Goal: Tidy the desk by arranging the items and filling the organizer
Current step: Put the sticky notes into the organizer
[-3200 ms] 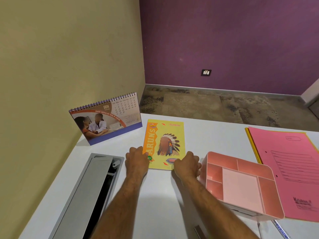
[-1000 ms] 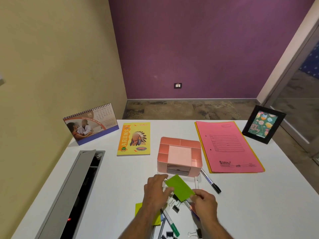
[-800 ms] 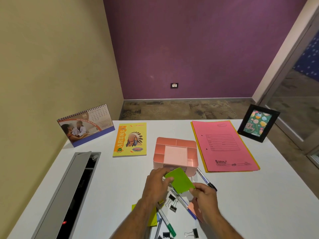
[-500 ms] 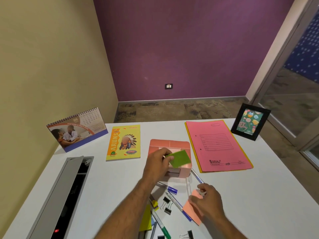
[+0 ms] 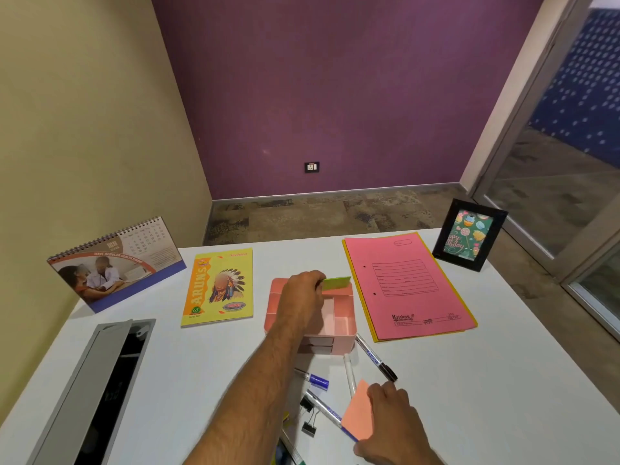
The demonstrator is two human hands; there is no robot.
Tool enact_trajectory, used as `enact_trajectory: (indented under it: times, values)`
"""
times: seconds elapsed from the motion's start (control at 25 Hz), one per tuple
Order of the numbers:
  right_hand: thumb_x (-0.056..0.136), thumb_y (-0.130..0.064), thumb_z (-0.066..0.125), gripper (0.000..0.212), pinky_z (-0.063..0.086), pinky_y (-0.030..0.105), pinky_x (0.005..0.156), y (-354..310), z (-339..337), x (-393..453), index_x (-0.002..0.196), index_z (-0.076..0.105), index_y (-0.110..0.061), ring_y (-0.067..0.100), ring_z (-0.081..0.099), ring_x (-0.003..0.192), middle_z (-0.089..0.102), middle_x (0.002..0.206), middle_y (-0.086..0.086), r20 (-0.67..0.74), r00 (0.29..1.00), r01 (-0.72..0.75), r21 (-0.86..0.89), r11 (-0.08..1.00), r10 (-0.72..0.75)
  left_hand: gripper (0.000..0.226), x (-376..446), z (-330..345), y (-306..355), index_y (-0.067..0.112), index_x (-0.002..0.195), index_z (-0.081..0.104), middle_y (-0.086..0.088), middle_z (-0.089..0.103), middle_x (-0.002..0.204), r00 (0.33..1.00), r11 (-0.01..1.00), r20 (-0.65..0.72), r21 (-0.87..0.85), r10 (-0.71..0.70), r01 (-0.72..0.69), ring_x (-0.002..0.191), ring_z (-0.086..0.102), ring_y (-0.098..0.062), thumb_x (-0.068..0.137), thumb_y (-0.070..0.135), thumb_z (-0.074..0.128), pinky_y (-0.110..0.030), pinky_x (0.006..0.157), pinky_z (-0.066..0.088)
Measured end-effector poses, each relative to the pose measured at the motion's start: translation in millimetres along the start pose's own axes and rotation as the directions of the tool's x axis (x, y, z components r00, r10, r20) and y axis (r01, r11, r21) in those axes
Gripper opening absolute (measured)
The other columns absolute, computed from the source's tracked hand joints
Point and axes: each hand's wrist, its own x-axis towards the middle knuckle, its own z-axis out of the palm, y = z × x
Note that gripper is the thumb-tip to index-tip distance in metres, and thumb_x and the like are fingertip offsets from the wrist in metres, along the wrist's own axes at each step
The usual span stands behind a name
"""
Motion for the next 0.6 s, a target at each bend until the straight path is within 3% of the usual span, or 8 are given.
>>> enact_trajectory:
  times: [0.2, 0.32, 0.4, 0.48, 0.6]
  values:
    - [0.051, -0.067, 0.076, 0.095, 0.047, 0.036, 0.096, 2.3, -8.4, 7.4, 0.13, 0.038, -0.031, 0.017, 0.043, 0.122, 0.041, 0.133, -0.004, 0.073, 0.997, 0.021, -0.018, 1.0, -0.019, 0.027, 4.1, 15.3, -14.5, 0.015, 0.123, 0.065, -0.005, 0.068, 0.119, 0.989, 0.995, 0.112, -0.012, -0.101, 0.103, 0.105, 0.062, -0.021, 0.099, 0.018, 0.054, -0.03, 0.094, 0.048]
    - [0.061, -0.058, 0.071, 0.059, 0.049, 0.029, 0.088, 4.9, -21.3, 8.1, 0.11, 0.052, -0.033, 0.013, 0.055, 0.104, 0.053, 0.106, -0.009, 0.061, 0.998, 0.029, 0.04, 0.999, -0.031, 0.03, 6.2, 15.8, -21.1, 0.014, 0.127, 0.061, -0.005, 0.065, 0.126, 0.984, 0.991, 0.136, -0.044, -0.117, 0.124, 0.11, 0.06, -0.022, 0.099, 0.016, 0.054, -0.03, 0.096, 0.048]
    - [0.073, -0.047, 0.064, 0.029, 0.051, 0.026, 0.086, 5.1, -29.8, 8.0, 0.095, 0.055, -0.031, 0.014, 0.061, 0.095, 0.055, 0.092, -0.009, -0.012, 0.999, 0.045, 0.057, 0.997, -0.044, 0.034, 4.4, 15.3, -23.1, 0.017, 0.131, 0.058, -0.003, 0.061, 0.132, 0.984, 0.99, 0.151, -0.086, -0.098, 0.112, 0.115, 0.059, -0.021, 0.097, 0.015, 0.057, -0.03, 0.096, 0.047]
    - [0.084, -0.039, 0.058, 0.014, 0.054, 0.025, 0.086, 5.1, -37.0, 8.4, 0.093, 0.058, -0.029, 0.013, 0.065, 0.092, 0.056, 0.086, -0.009, -0.136, 0.988, 0.08, 0.01, 0.997, -0.078, 0.036, -2.5, 12.3, -20.3, 0.02, 0.13, 0.059, 0.0, 0.059, 0.134, 0.988, 0.992, 0.144, -0.111, -0.049, 0.066, 0.116, 0.058, -0.02, 0.095, 0.015, 0.061, -0.031, 0.099, 0.049]
    - [0.09, -0.042, 0.055, 0.025, 0.057, 0.023, 0.079, 3.7, -54.2, 9.4, 0.108, 0.063, -0.028, 0.011, 0.067, 0.096, 0.067, 0.097, -0.008, -0.295, 0.949, 0.105, -0.03, 0.994, -0.109, 0.037, -14.9, 5.9, -16.8, 0.024, 0.125, 0.063, 0.006, 0.059, 0.132, 0.979, 0.989, 0.181, -0.126, 0.095, -0.072, 0.118, 0.054, -0.015, 0.09, 0.012, 0.067, -0.033, 0.101, 0.049]
